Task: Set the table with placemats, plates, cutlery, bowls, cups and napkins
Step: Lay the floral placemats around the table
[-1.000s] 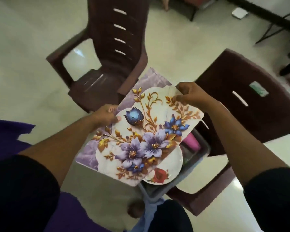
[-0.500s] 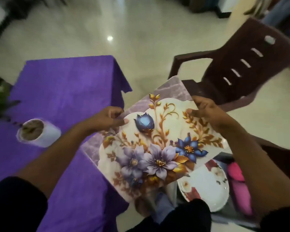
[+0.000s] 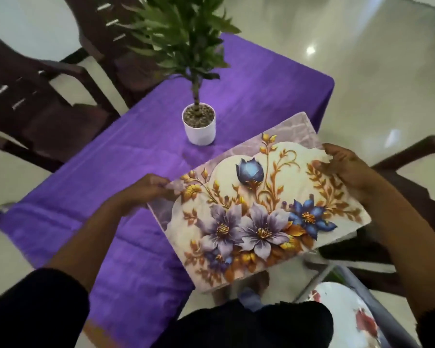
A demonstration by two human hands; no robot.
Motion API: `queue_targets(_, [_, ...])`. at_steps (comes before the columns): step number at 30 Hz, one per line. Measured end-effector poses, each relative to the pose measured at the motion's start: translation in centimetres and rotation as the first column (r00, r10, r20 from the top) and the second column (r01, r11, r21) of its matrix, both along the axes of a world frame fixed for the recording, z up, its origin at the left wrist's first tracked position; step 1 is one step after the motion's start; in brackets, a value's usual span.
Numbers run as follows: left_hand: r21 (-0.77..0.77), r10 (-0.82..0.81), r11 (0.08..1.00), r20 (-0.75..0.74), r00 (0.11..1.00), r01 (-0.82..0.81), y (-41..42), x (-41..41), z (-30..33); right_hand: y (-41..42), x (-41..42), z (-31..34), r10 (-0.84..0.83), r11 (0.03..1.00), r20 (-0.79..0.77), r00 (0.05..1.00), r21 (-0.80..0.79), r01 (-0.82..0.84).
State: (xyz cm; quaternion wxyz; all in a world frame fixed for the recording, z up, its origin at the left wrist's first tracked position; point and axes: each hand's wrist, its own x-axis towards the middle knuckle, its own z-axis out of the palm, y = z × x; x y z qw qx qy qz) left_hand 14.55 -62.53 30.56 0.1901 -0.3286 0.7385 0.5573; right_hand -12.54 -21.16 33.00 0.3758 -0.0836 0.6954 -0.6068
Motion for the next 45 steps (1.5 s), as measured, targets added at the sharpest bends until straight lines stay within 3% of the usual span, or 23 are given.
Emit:
queue_targets(3, [0.158, 0.271, 0.952, -0.039, 0.962, -0.262, -1.5, 5.2, -1.3, -3.9, -0.1, 0.4, 0.083, 0.995, -0.025, 0.996, 0.064, -0.081])
queue_targets(6, [0.369, 0.535, 0.787, -0.01, 0.845, -0.494, -2.7, 9.6, -2.9, -8.7, -0.1, 0.3, 0.142, 0.98, -0.008, 0.99, 0.143, -0.139])
queue_targets(8, [0.433, 0.622, 0.693, 0.045, 0.782, -0.576, -2.7, 11.9, -3.7, -12.0, -0.1, -0.5, 0.181, 0.966, 0.003, 0.983, 0.189, -0.179])
queue_targets(12, [0.343, 0.828, 0.505, 0.068, 0.557, -0.792, -1.3, 15.8, -5.6, -18.4, 1.3, -3.0, 0.306, 0.921, -0.022, 0.952, 0.259, -0.29])
queue_targets(16, [0.293, 0.988, 0.156, -0.036, 0.152, -0.943, 0.0, 19.3, -6.5, -24.7, 3.8, -6.3, 0.421, 0.852, -0.128, 0.898, 0.394, -0.344])
queue_targets(21, [0.152, 0.989, -0.052, -0.129, -0.072, -0.987, 2.0, 21.8, -7.0, -29.8, 6.5, -10.0, 0.529, 0.774, -0.171, 0.831, 0.498, -0.39])
queue_targets(24, [0.07, 0.978, -0.142, -0.144, -0.151, -0.987, 1.8, 22.7, -7.2, -31.7, 7.1, -10.9, 0.579, 0.754, -0.165, 0.798, 0.482, -0.447])
queue_targets(26, [-0.022, 0.982, -0.124, -0.149, -0.119, -0.992, 2.5, 23.1, -7.3, -32.2, 7.4, -11.2, 0.624, 0.723, -0.18, 0.76, 0.502, -0.474])
queue_targets(31, [-0.45, 0.947, 0.144, -0.196, 0.255, -0.881, 7.1, 23.0, -8.1, -31.9, 8.4, -12.7, 0.685, 0.675, -0.167, 0.709, 0.511, -0.532])
queue_targets(33, [-0.496, 0.924, 0.22, -0.171, 0.343, -0.84, 8.1, 23.1, -9.0, -31.6, 9.2, -13.4, 0.699, 0.651, -0.134, 0.703, 0.527, -0.546])
queue_targets(40, [-0.467, 0.896, 0.387, -0.013, 0.444, -0.795, 8.1, 23.6, -9.7, -32.9, 10.9, -14.2, 0.696, 0.668, -0.224, 0.682, 0.552, -0.5])
queue_targets(45, [-0.53, 0.868, 0.434, 0.028, 0.496, -0.729, 9.1, 24.8, -10.4, -32.1, 11.5, -13.8, 0.706, 0.668, -0.324, 0.63, 0.601, -0.439])
